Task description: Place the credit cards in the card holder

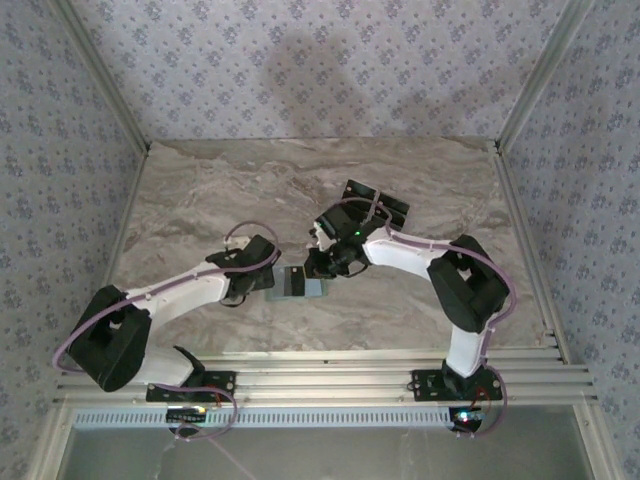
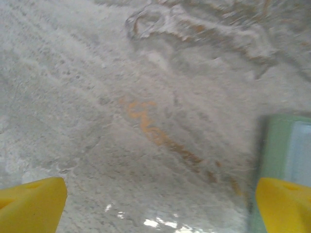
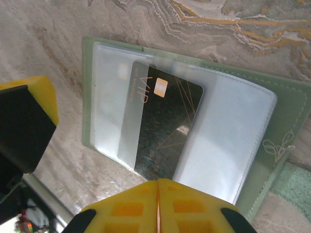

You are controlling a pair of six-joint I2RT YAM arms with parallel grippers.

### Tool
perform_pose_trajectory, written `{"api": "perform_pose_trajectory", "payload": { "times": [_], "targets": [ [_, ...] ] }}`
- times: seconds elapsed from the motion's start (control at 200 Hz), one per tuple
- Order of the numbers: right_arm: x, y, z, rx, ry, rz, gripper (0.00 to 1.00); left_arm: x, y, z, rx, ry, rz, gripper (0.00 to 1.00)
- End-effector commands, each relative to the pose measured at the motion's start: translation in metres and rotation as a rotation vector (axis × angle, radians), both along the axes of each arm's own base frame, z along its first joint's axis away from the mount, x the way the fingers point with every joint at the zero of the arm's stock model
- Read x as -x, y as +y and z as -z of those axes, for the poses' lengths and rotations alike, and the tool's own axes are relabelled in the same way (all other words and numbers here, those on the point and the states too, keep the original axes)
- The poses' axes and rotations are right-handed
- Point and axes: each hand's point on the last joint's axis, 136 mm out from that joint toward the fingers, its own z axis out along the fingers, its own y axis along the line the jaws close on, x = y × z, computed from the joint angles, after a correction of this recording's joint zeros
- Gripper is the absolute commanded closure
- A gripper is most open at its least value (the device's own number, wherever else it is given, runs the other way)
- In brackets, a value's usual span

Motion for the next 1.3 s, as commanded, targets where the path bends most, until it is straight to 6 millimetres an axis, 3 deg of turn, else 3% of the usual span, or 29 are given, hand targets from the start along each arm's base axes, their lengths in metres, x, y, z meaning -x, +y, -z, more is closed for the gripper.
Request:
{"api": "perform_pose_trajectory", "payload": {
  "times": [0.0, 0.405, 1.294],
  "targets": [
    [0.003, -0.015, 0.021, 0.149, 0.002, -0.004, 0.91, 0.012, 0.014, 0.008, -0.025, 0.045, -0.024, 0.00],
    [0.002, -0.007, 0.040, 0.175, 0.023, -0.011, 0.93, 0.018, 0.012, 0.030, -0.023, 0.094, -0.030, 0.00],
    [-0.001, 0.040, 0.038, 0.091, 0.041, -0.059, 0.93, 0.020, 0.009, 0.045, -0.013, 0.120, -0.017, 0.00]
  ]
}}
